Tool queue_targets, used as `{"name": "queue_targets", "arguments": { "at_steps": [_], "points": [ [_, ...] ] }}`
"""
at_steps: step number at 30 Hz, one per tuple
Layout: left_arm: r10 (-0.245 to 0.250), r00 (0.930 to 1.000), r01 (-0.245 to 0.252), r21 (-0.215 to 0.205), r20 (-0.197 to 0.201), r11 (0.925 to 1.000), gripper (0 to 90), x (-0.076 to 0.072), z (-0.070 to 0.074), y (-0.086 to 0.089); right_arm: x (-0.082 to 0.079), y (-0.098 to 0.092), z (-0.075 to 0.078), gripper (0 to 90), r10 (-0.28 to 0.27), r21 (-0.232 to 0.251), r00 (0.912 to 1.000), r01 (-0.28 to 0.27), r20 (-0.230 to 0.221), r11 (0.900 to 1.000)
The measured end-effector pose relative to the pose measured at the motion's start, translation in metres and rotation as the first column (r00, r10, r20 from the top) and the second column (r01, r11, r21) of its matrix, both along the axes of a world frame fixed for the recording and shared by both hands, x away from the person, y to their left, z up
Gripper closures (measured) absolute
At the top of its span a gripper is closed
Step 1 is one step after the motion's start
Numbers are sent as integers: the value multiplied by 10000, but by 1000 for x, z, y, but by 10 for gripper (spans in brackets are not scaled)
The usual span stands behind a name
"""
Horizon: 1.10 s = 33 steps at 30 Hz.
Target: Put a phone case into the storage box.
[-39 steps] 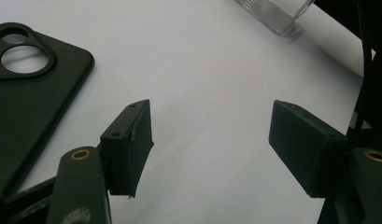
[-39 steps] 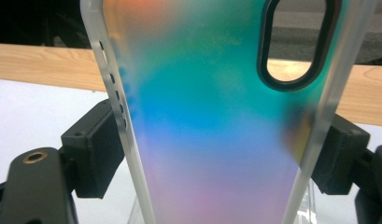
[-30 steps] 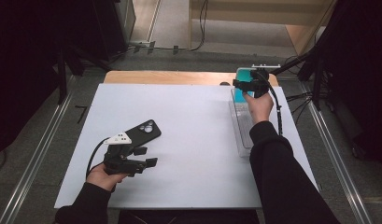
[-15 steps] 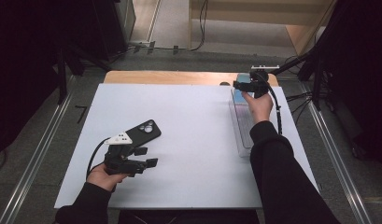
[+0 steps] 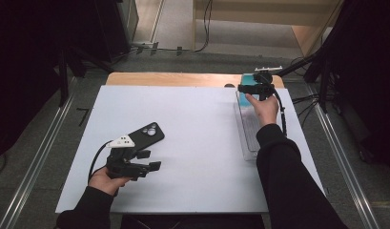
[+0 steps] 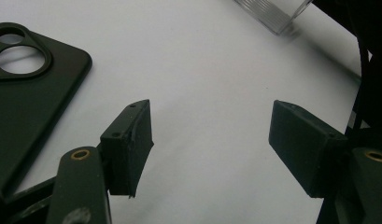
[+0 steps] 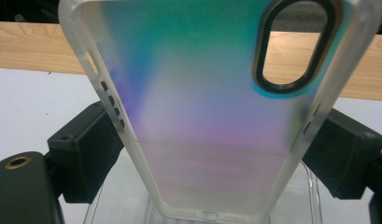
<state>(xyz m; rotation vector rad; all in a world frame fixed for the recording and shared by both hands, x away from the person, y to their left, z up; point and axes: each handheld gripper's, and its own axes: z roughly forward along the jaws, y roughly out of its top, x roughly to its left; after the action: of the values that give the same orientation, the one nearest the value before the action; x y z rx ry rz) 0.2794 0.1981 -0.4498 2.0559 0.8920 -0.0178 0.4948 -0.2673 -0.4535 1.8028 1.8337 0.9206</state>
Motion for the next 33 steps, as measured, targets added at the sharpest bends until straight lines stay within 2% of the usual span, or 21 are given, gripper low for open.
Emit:
{"name": "queue_targets", "arguments": {
  "at_steps": [4, 9, 22, 33],
  "points": [
    [-24, 10000, 24, -7, 18, 10000, 302, 0, 0, 0, -1, 0, 2, 105, 204, -15, 9998, -204, 80, 9998],
    [-14, 10000, 14, -33, -1, 10000, 302, 0, 0, 0, -2, -1, 7, 109, 195, 121, 9997, -197, 170, 9997],
    [-14, 10000, 14, -9, 16, 10000, 303, 0, 0, -1, -6, -6, 20, 112, 409, 50, 9985, -411, 365, 9991],
    [87, 10000, -87, -57, 15, 9999, 303, 1, 1, 1, -8, -3, 40, 112, 423, -81, 9982, -419, 430, 9991]
  ]
}}
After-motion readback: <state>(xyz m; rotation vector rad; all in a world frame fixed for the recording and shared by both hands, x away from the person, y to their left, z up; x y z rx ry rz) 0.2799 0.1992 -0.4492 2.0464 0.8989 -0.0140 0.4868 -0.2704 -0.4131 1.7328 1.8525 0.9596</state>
